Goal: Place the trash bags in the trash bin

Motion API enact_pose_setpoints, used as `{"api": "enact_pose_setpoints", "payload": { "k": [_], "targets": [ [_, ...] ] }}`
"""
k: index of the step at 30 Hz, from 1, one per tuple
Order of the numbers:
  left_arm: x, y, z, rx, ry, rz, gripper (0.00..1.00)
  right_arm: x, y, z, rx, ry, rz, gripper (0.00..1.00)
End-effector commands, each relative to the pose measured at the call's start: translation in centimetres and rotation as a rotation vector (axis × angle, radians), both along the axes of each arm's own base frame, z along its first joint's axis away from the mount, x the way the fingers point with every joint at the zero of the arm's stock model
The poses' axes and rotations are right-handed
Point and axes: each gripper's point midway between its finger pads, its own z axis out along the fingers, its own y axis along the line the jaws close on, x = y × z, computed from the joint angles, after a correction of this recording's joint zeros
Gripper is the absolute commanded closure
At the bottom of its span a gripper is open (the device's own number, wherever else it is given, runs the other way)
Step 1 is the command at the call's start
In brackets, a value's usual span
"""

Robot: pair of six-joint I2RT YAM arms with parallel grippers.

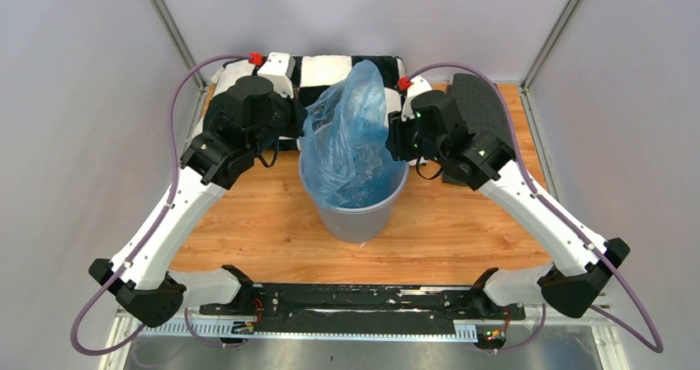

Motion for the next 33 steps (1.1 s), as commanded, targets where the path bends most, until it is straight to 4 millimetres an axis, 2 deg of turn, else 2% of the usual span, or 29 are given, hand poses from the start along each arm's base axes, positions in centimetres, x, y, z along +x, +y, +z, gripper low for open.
{"api": "enact_pose_setpoints", "payload": {
  "k": [1, 3, 5, 10, 15, 18, 22, 27, 33],
  "targets": [
    [-0.4, 0.2, 0.6, -0.016, -0.02, -0.01, 1.0, -0.2, 1.2, -0.8, 0.04, 0.037, 0.024, 0.71],
    [-0.4, 0.2, 0.6, -0.014, -0.021, -0.01, 1.0, -0.8, 1.7, -1.2, 0.039, 0.051, 0.047, 0.76],
    [-0.4, 0.2, 0.6, -0.016, -0.02, -0.014, 1.0, -1.4, 1.7, -1.2, 0.029, 0.049, 0.052, 0.76],
    [-0.6, -0.2, 0.4, -0.027, -0.011, -0.032, 1.0, -2.4, -0.9, 1.7, 0.047, -0.019, -0.001, 0.65],
    [-1.0, -1.2, 0.2, -0.056, 0.003, -0.079, 1.0, -3.2, -1.7, 4.2, 0.086, -0.06, 0.006, 0.54],
    [-1.1, -1.6, 0.0, -0.07, 0.01, -0.099, 1.0, -3.4, -0.7, 6.5, 0.138, -0.086, 0.047, 0.46],
    [-1.2, -2.0, -0.2, -0.079, 0.019, -0.112, 1.0, -3.3, 1.5, 9.6, 0.19, -0.124, 0.12, 0.32],
    [-1.5, -1.9, -0.4, -0.079, 0.022, -0.119, 1.0, -1.9, 3.6, 10.7, 0.188, -0.134, 0.133, 0.26],
    [-1.7, -2.0, -1.1, -0.076, 0.035, -0.126, 1.0, -2.3, 6.9, 12.6, 0.189, -0.179, 0.189, 0.22]
  ]
}}
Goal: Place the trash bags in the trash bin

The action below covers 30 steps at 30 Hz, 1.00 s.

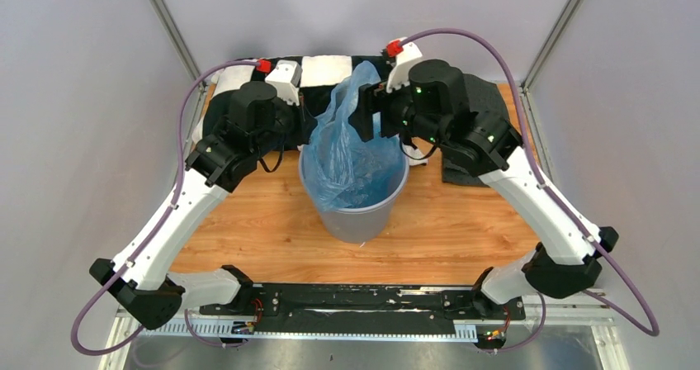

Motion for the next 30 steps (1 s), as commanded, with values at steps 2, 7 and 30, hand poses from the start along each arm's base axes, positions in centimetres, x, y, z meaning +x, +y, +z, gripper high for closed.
{"api": "enact_pose_setpoints", "payload": {
  "k": [2, 7, 30],
  "targets": [
    [-0.6, 0.1, 0.3, -0.025, -0.01, -0.016, 1.0, -1.2, 2.6, 2.3, 0.0, -0.064, 0.06, 0.22],
    [-1.0, 0.5, 0.5, -0.025, -0.018, -0.012, 1.0, -1.4, 3.7, 1.3, -0.045, -0.063, 0.059, 0.22],
    [-1.5, 0.8, 0.0, -0.02, -0.009, -0.011, 1.0, -4.9, 3.5, 2.4, -0.025, -0.133, 0.023, 0.28]
  ]
}}
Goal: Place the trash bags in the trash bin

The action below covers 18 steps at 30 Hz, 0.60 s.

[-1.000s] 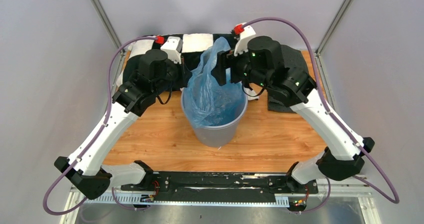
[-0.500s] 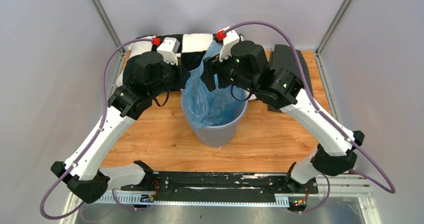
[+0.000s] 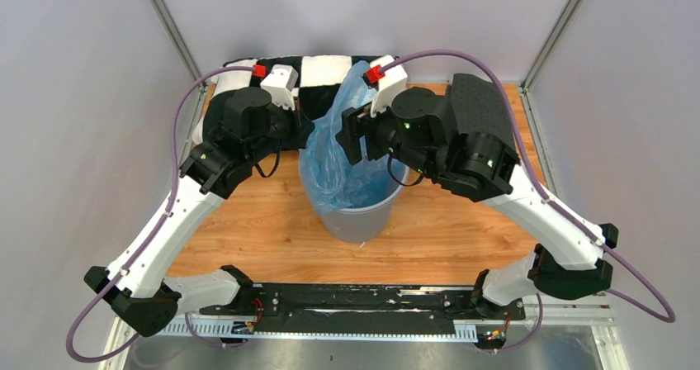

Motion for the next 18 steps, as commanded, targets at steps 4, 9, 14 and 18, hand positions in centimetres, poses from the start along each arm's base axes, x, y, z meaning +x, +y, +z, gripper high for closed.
{"api": "enact_pose_setpoints", "payload": {
  "k": [4, 9, 14, 18],
  "targets": [
    [-0.6, 0.4, 0.2, -0.012, -0.006, -0.002, 1.0, 0.7, 1.3, 0.7, 0.0, -0.042, -0.026, 0.27],
    [-1.0, 0.8, 0.4, -0.022, -0.01, 0.009, 1.0, 1.3, 3.4, -0.5, -0.034, -0.018, -0.01, 0.3],
    [-1.8, 1.4, 0.1, -0.044, -0.003, 0.023, 1.0, 1.1, 3.7, -1.8, -0.052, 0.021, -0.006, 0.61],
    [-2.7, 2.3, -0.5, -0.055, 0.004, 0.049, 1.0, 0.6, 1.2, -3.0, -0.08, 0.041, -0.049, 0.88]
  ]
}}
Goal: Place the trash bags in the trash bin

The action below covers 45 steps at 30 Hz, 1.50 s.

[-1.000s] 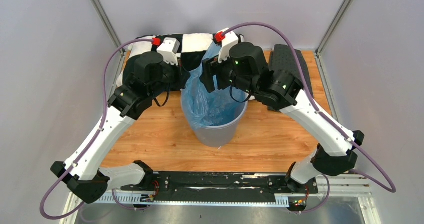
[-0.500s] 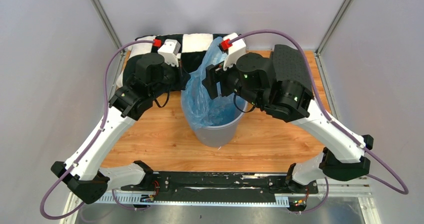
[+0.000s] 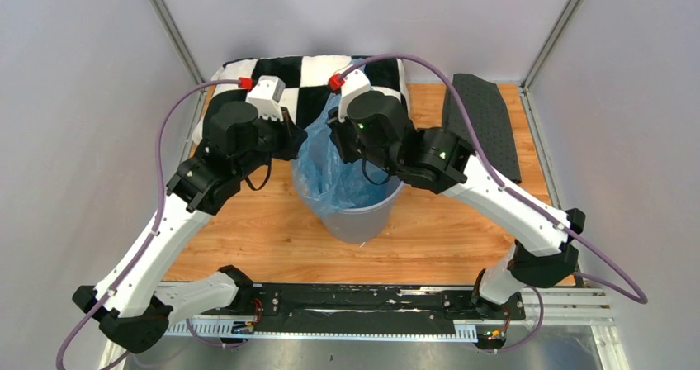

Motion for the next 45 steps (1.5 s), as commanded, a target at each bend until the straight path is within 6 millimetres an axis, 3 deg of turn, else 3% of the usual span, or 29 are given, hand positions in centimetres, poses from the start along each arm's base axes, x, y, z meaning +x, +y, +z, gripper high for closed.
{"api": "enact_pose_setpoints", "payload": {
  "k": [1, 4, 10, 17, 26, 36, 45],
  "targets": [
    [-1.0, 1.3, -0.7, -0.02, 0.013, 0.042, 1.0, -1.5, -3.4, 0.0, 0.005, 0.012, -0.039, 0.92],
    [-1.8, 1.5, -1.6, -0.05, 0.029, 0.045, 1.0, -2.8, -5.3, -1.5, 0.0, 0.049, -0.036, 1.0],
    [-3.2, 1.1, -3.2, -0.142, 0.039, 0.014, 1.0, -4.7, -8.6, -4.8, -0.015, 0.118, -0.059, 1.0],
    [-4.3, 2.2, -4.1, -0.186, 0.005, 0.044, 1.0, -6.1, -11.3, -8.2, -0.033, 0.177, -0.102, 1.0],
    [-5.4, 4.4, -5.4, -0.233, -0.053, 0.113, 1.0, -6.5, -14.9, -9.6, -0.026, 0.162, -0.201, 1.0],
    [-5.6, 3.8, -7.9, -0.258, -0.029, 0.094, 1.0, -7.5, -16.4, -11.4, -0.015, 0.182, -0.207, 1.0],
    [-5.1, 4.0, -9.6, -0.261, -0.014, 0.127, 1.0, -7.7, -16.3, -15.2, -0.066, 0.211, -0.22, 1.0]
  ]
}}
